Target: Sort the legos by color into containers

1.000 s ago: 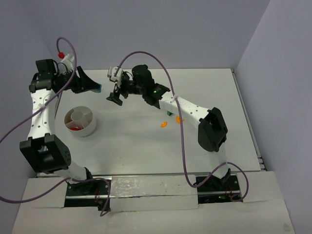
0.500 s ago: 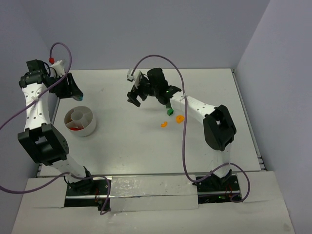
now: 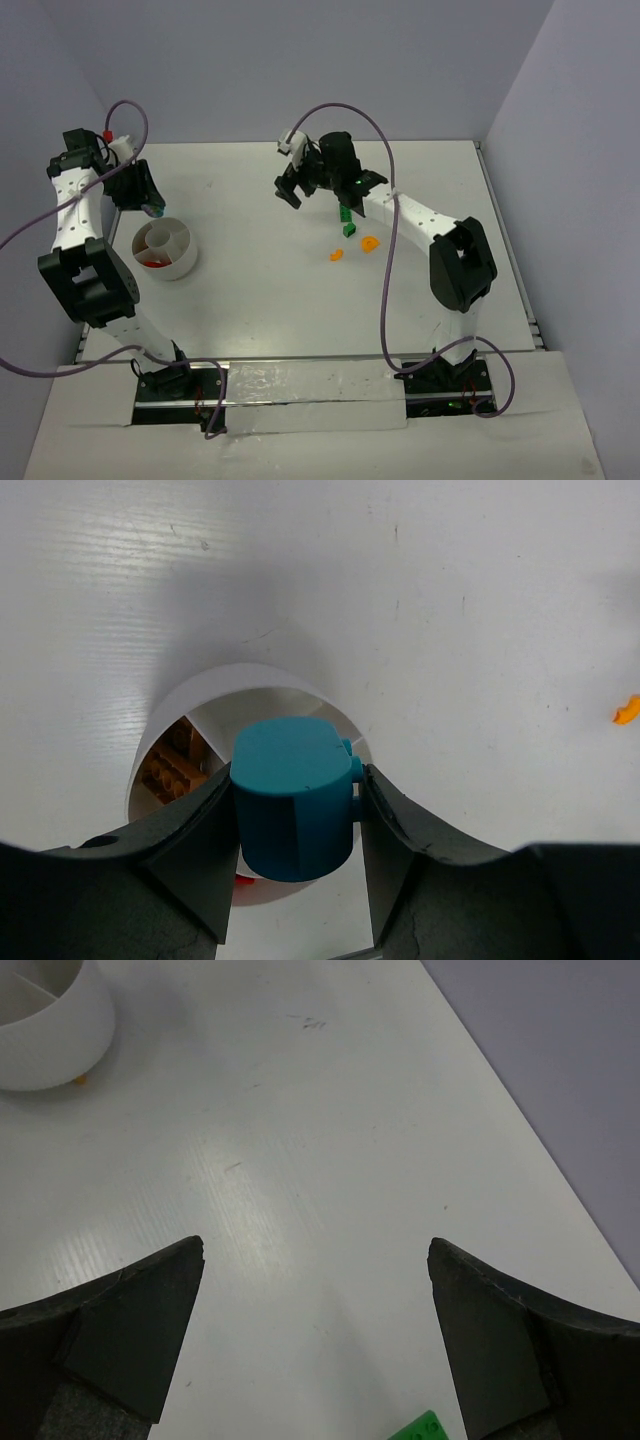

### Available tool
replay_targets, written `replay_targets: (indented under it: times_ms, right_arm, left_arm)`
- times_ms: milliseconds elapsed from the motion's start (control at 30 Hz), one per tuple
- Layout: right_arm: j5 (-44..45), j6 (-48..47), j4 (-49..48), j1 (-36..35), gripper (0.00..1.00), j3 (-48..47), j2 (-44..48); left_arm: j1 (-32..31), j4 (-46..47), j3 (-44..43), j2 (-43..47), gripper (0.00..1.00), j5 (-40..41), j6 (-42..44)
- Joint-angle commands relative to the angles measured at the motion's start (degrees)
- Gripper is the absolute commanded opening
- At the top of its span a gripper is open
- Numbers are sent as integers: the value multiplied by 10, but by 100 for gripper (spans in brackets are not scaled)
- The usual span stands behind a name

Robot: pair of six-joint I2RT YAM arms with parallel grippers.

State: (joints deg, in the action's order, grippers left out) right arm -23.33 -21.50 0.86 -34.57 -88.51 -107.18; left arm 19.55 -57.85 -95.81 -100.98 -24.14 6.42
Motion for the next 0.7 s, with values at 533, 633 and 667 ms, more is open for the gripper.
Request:
replay_targets:
  times_ms: [533,633,667]
  right_arm:
    - [7,-17,14,29,100,-18,11]
    - [7,-15,15,30,100,-19,11]
    - [7,-14,15,30,100,-19,11]
  left_arm:
    - [-10,30,39,-33,18,17,-4]
    - [-12,29,39,-38,24,19,-3]
    - [-12,28,38,-40,27,19,-2]
